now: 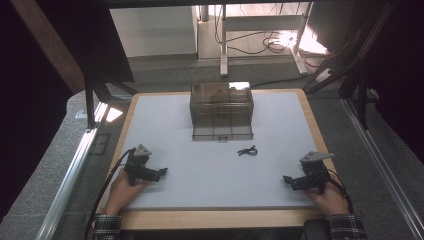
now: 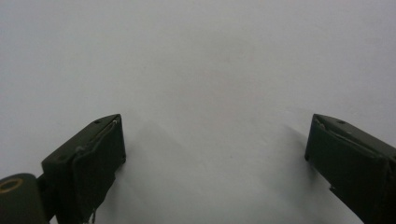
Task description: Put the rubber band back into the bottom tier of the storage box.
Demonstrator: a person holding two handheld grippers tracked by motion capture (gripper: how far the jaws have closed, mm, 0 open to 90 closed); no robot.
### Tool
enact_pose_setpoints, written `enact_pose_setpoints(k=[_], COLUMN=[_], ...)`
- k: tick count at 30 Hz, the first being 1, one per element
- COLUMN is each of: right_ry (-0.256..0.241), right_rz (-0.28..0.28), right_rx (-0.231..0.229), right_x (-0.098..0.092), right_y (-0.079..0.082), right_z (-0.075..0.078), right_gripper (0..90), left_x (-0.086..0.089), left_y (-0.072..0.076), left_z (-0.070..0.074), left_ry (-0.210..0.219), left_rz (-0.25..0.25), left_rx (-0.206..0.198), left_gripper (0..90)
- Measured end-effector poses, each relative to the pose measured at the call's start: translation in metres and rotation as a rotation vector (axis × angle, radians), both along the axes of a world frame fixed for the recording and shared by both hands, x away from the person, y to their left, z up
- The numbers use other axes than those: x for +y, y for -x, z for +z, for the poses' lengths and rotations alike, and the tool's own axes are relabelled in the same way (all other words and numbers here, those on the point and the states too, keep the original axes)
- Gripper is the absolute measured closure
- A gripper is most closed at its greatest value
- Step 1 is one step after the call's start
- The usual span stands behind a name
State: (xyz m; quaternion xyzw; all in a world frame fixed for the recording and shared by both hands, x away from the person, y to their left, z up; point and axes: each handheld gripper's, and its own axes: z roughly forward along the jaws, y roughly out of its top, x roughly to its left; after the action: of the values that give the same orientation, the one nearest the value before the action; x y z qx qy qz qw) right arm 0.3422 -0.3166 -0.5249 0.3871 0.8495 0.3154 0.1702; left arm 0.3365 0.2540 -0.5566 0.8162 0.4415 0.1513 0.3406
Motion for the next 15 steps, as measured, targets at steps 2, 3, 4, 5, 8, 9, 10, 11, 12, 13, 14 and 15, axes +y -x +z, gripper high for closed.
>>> enact_pose_setpoints(k=[2,3,4,5,8,9,10,11,12,13,14,15], right_ry=[-0.016,-0.025,-0.031,-0.028,-0.031,-0.033,-0.032,-0.032,-0.032,-0.032,-0.032,-0.031], right_rz=[-0.003,-0.011,-0.023,-0.028,-0.031,-0.031,-0.030,-0.030,-0.030,-0.030,-0.030,-0.031], right_rx=[-0.014,-0.018,-0.021,-0.022,-0.022,-0.022,-0.022,-0.022,-0.021,-0.021,-0.021,-0.020], right_x=[-0.0010,-0.0008,0.0004,0.0020,0.0023,0.0021,0.0022,0.0022,0.0023,0.0023,0.0023,0.0025], right_y=[0.0016,0.0022,0.0025,0.0028,0.0028,0.0029,0.0029,0.0029,0.0029,0.0029,0.0029,0.0028], right_z=[-0.0019,-0.0025,-0.0032,-0.0037,-0.0040,-0.0041,-0.0041,-0.0042,-0.0042,-0.0042,-0.0042,-0.0041], right_gripper=[3.8,3.4,2.3,1.5,1.2,1.1,1.0,0.9,0.7,0.7,0.7,0.6], left_x=[0.0000,0.0001,0.0000,0.0001,0.0000,0.0000,0.0000,0.0000,0.0000,0.0000,0.0000,0.0000], left_y=[0.0000,-0.0001,0.0000,-0.0001,0.0000,0.0000,0.0000,0.0000,0.0000,0.0000,0.0000,0.0000], left_z=[0.0000,0.0000,0.0000,0.0000,0.0000,0.0000,0.0000,0.0000,0.0000,0.0000,0.0000,0.0000], left_ry=[0.000,0.000,0.000,0.000,0.000,0.000,0.000,0.000,0.000,0.000,0.000,0.000], left_rz=[0.000,0.000,0.000,0.000,0.000,0.000,0.000,0.000,0.000,0.000,0.000,0.000], left_rx=[0.000,0.001,0.000,0.001,0.000,0.000,0.000,0.000,0.000,0.000,0.000,0.000], left_gripper=[0.0,0.0,0.0,0.0,0.0,0.0,0.0,0.0,0.0,0.0,0.0,0.0])
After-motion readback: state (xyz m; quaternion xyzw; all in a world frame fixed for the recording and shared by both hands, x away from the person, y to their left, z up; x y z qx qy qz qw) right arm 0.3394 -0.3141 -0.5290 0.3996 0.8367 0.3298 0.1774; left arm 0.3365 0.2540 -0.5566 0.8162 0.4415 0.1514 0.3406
